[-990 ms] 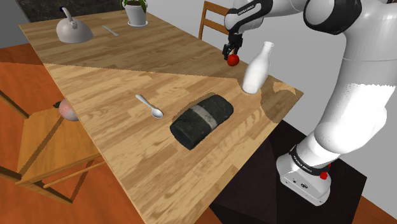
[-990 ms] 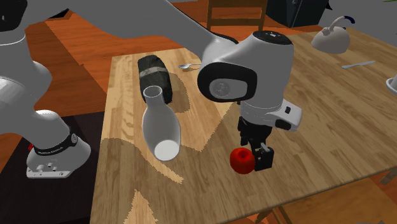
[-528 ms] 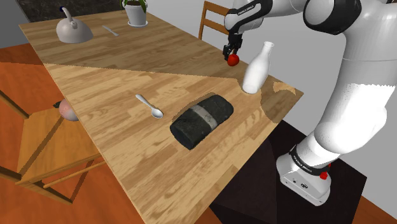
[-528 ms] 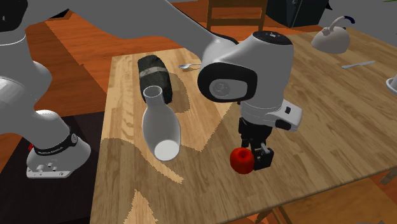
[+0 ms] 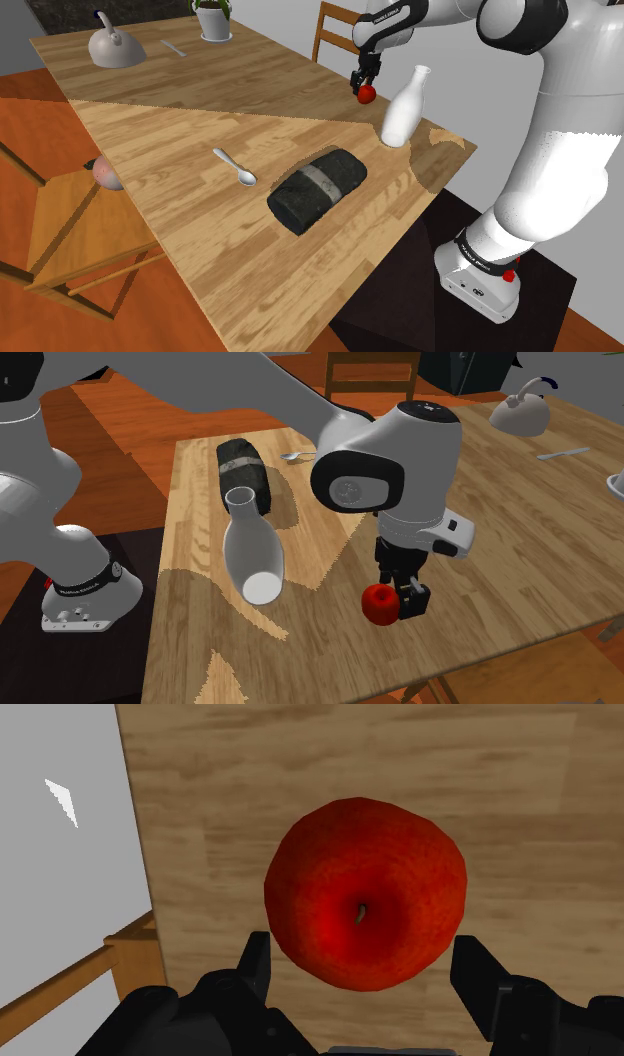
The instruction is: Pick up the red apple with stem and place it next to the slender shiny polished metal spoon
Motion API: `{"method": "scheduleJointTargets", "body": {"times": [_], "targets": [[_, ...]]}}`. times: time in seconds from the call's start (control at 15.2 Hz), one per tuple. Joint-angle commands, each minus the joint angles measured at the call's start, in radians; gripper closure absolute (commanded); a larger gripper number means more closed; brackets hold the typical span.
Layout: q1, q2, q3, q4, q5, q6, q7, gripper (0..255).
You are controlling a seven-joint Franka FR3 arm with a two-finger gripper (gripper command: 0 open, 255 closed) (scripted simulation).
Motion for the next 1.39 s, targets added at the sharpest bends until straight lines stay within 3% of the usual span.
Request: {"method": "scheduleJointTargets", "body": {"times": [0.0,1.32], "targets": [[0.0,0.0,0.0,-0.001,0.0,-0.001,0.0,255],[0.004,-0.09,-0.006,0.141,-0.008,-0.232,-0.012,255]]}}
